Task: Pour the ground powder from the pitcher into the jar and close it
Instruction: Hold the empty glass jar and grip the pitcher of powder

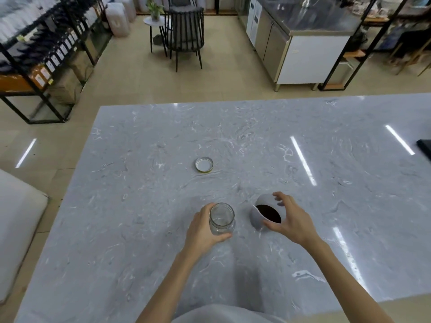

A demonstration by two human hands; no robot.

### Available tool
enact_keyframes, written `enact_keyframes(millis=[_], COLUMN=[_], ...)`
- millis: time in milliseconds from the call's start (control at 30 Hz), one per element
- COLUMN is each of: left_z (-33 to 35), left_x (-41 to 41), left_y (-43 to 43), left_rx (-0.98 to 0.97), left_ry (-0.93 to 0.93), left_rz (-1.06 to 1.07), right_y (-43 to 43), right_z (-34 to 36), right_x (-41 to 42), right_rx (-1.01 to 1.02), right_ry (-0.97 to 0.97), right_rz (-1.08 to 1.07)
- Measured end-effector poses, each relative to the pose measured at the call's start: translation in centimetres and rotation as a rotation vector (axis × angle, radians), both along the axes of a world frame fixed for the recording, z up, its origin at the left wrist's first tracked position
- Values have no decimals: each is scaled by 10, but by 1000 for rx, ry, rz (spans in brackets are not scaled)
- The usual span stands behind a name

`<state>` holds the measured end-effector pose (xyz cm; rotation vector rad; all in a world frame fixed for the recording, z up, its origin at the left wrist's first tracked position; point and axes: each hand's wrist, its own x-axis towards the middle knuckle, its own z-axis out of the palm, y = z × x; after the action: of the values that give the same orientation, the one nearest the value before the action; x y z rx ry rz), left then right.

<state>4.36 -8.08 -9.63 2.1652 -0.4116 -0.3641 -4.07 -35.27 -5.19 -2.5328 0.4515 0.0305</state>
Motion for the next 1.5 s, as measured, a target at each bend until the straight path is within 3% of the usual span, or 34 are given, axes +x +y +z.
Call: enact_keyframes(millis=[133, 367, 500, 700, 900, 1100, 1167, 1300, 1367, 1500], left_z=[-3, -5, -6, -8, -8, -6, -5, -4, -4, -5], left_x=[-1, -1, -1, -1, -1, -2, -2, -2, -1, 0], left_y=[0, -1, -1, -1, -1, -1, 0, 1, 0, 0], left_rx=[7, 47, 60, 72, 68, 52, 43, 44, 41, 55], left_ry=[-12, -16, -7, -12, -26, -12, -2, 10, 6, 3], left_rz=[9, -6, -5, -16, -26, -27, -36, -45, -43, -31], right_y=[-6, -15, -16, -17, -6, -12, -10, 7, 23, 53], right_z=[7, 13, 17, 16, -6, -2, 0, -18, -33, -44], right_x=[1, -4, -5, -7, -12, -20, -37, -86, -102, -106], right_rx=[-159, -141, -243, -145, 99, 30, 193, 521, 619, 779], right_ry=[-9, -4, -37, 6, 89, 160, 41, -367, -412, -341], right_rz=[30, -52, -13, -45, 131, 256, 116, -418, -542, -551])
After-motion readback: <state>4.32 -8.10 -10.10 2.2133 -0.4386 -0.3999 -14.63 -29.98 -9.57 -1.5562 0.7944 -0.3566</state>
